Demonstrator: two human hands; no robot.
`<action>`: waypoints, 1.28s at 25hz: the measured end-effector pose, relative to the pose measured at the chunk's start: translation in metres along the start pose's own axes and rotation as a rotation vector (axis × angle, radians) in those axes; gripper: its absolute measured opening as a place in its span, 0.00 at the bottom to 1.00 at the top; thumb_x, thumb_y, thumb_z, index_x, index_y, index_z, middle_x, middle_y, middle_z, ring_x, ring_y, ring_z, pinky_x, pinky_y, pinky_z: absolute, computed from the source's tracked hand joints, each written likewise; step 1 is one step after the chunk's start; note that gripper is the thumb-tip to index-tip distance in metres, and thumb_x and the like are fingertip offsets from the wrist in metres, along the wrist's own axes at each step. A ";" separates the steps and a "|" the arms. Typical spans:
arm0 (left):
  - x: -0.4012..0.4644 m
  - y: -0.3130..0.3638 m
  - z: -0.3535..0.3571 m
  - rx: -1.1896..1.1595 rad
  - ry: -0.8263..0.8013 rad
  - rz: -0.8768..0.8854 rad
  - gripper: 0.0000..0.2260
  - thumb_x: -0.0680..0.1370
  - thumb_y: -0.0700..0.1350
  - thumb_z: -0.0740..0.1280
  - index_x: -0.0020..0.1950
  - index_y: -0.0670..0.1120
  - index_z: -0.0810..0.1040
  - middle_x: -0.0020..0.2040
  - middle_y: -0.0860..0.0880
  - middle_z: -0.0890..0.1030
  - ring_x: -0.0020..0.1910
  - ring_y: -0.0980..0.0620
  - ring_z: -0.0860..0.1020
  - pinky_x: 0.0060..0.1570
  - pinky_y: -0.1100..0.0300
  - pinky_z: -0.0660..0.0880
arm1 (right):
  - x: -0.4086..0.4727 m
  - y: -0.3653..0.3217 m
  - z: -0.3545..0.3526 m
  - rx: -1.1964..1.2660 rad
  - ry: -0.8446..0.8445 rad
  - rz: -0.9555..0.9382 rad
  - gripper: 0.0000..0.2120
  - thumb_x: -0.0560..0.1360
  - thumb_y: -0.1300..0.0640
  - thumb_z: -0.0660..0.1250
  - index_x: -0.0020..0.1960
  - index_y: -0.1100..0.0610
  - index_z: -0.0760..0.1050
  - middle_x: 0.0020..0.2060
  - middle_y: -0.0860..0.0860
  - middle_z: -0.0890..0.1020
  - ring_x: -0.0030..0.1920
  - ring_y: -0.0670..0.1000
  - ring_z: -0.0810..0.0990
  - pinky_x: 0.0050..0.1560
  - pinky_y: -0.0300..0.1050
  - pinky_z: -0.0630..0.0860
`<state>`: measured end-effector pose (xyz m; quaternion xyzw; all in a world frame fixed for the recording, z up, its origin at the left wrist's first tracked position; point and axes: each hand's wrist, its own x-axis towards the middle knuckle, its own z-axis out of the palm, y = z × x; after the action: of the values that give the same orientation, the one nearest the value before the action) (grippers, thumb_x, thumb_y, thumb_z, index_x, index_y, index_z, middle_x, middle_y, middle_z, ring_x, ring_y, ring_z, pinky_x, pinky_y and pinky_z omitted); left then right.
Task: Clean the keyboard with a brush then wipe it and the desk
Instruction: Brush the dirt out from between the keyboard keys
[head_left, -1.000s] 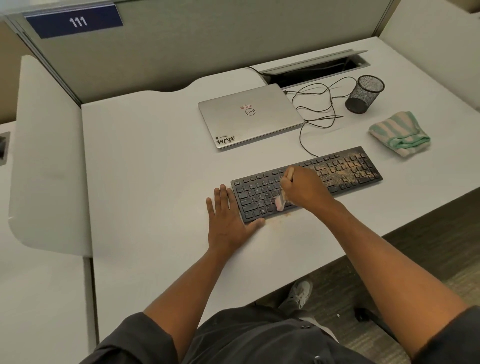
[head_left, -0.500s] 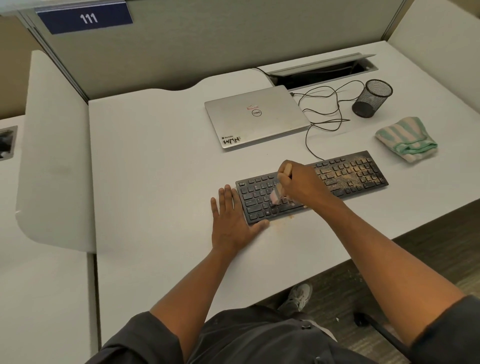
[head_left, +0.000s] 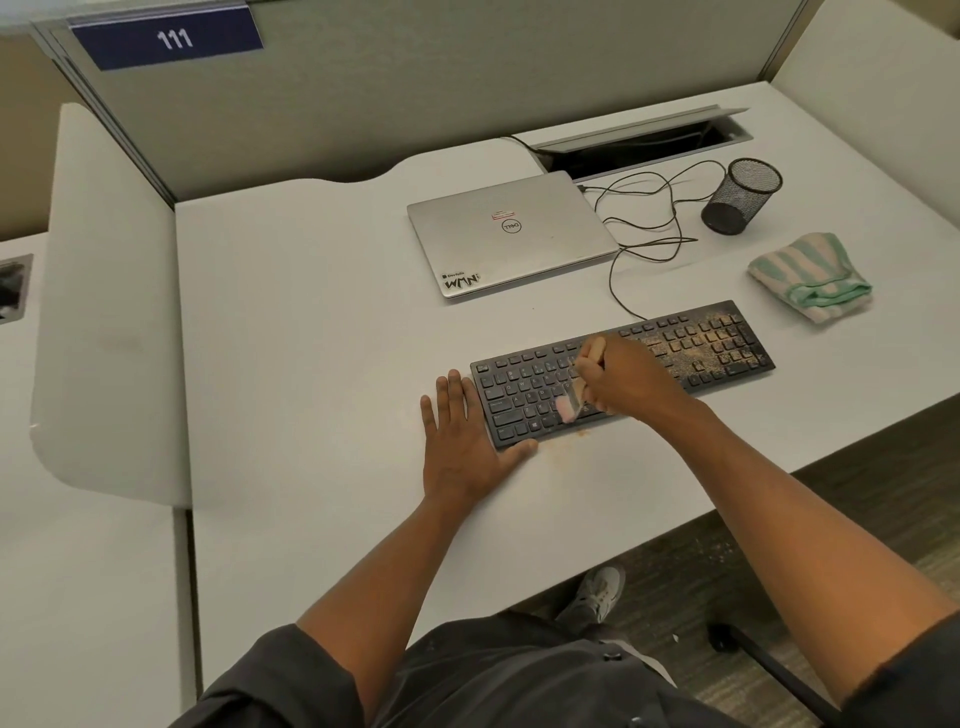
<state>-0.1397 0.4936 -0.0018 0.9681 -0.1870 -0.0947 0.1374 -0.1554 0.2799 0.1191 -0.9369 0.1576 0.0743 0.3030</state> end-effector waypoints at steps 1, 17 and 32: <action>0.000 0.000 0.000 -0.001 -0.005 0.000 0.58 0.69 0.81 0.50 0.82 0.39 0.41 0.83 0.40 0.40 0.81 0.44 0.35 0.79 0.42 0.36 | 0.001 -0.001 -0.003 -0.036 -0.005 -0.017 0.09 0.80 0.56 0.61 0.47 0.58 0.78 0.37 0.53 0.84 0.37 0.52 0.81 0.45 0.52 0.81; -0.001 0.001 -0.002 0.005 -0.006 0.003 0.58 0.70 0.81 0.50 0.82 0.38 0.42 0.83 0.40 0.41 0.81 0.44 0.36 0.79 0.41 0.36 | -0.032 0.017 0.000 0.256 -0.028 0.093 0.05 0.81 0.57 0.64 0.49 0.55 0.77 0.34 0.53 0.85 0.31 0.50 0.83 0.30 0.44 0.79; -0.001 0.001 -0.001 -0.002 0.008 0.006 0.57 0.71 0.81 0.52 0.82 0.39 0.42 0.83 0.40 0.41 0.81 0.44 0.36 0.79 0.42 0.35 | -0.045 0.017 0.006 0.353 0.206 0.155 0.04 0.80 0.57 0.63 0.49 0.53 0.77 0.35 0.51 0.85 0.33 0.52 0.84 0.35 0.50 0.81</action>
<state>-0.1410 0.4938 -0.0009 0.9677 -0.1891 -0.0908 0.1395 -0.2034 0.2816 0.1158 -0.8570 0.2698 -0.0274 0.4382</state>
